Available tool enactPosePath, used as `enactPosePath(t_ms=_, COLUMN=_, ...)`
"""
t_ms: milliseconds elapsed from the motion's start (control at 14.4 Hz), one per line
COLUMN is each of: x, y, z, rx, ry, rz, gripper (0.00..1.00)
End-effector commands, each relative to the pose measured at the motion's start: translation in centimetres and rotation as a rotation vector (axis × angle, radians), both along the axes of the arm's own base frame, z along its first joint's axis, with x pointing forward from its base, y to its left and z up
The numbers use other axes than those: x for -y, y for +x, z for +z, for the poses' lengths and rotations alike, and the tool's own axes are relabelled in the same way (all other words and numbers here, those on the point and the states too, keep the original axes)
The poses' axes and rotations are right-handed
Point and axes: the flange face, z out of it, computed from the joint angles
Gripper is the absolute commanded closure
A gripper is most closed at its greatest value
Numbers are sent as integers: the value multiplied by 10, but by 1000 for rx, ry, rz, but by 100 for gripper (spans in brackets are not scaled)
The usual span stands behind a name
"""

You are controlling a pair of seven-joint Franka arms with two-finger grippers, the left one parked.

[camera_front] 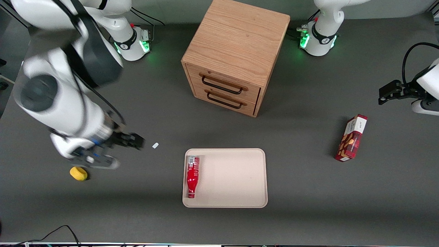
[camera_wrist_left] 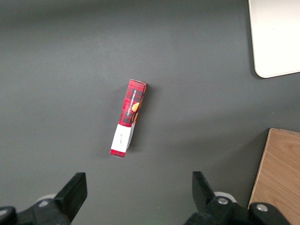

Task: Place coke bottle on tray

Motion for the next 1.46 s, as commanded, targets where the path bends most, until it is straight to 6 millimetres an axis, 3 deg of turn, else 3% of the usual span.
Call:
enactPosePath(t_ms=0, x=54, y=-54, z=67, rx=-62, ry=4, rz=-90, gripper=0)
enactPosePath(t_ms=69, x=74, y=-71, z=87, rx=-83, ry=35, rz=-131, gripper=0)
enactPosePath(t_ms=208, x=101, y=-105, z=99, rx=-91, ry=51, rz=-174, gripper=0)
enactPosePath(t_ms=417, x=119, y=-151, z=85, rx=-61, ry=43, rz=-178, gripper=0)
enactPosePath(t_ms=625, x=129, y=-177, z=65, rx=-24, ry=57, rz=-194, gripper=0)
enactPosePath(t_ms=833, x=128, y=-174, z=69, rx=-15, ry=62, rz=-167, gripper=0)
enactPosePath(t_ms=972, x=124, y=-162, z=74, rx=-23, ry=102, rz=-158, gripper=0)
enactPosePath(t_ms=1111, x=131, y=-150, z=76, rx=-20, ry=113, rz=-167, gripper=0)
enactPosePath(t_ms=1389, x=136, y=-147, z=75, rx=-30, ry=114, rz=-172, gripper=0)
